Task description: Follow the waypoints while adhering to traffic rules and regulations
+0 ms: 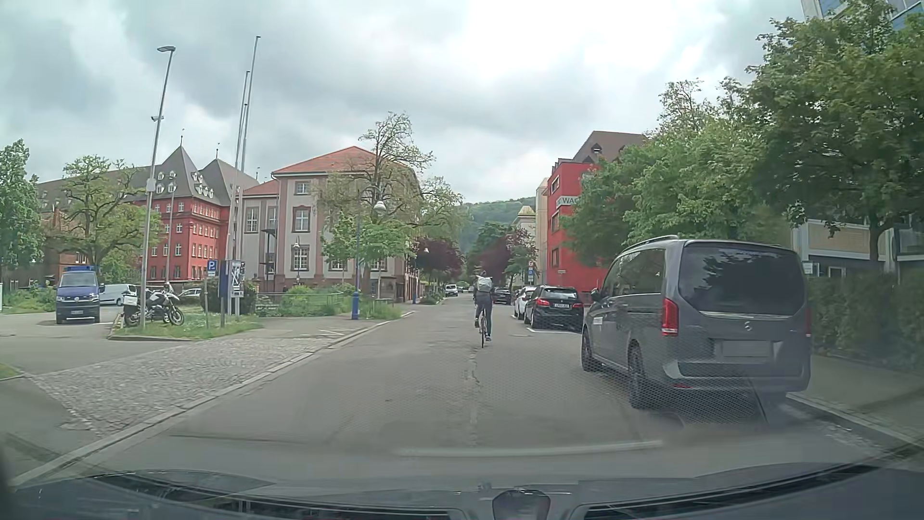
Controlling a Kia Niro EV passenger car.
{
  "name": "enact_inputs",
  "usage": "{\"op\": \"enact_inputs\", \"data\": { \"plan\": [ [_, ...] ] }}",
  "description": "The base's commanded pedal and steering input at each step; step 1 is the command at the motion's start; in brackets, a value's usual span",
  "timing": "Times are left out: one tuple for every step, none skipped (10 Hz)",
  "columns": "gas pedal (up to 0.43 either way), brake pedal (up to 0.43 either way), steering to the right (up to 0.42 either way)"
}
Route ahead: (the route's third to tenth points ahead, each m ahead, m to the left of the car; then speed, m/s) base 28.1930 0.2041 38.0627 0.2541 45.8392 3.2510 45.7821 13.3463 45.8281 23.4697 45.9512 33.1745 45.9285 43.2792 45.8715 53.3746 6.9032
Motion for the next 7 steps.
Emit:
{"op": "enact_inputs", "data": {
  "plan": [
    [0.047, 0.0, 0.003],
    [0.047, 0.0, 0.003],
    [0.047, 0.0, 0.003],
    [0.0, 0.0, 0.002],
    [0.0, 0.0, 0.0],
    [0.0, 0.0, 0.0],
    [0.0, 0.0, 0.003]
  ]
}}
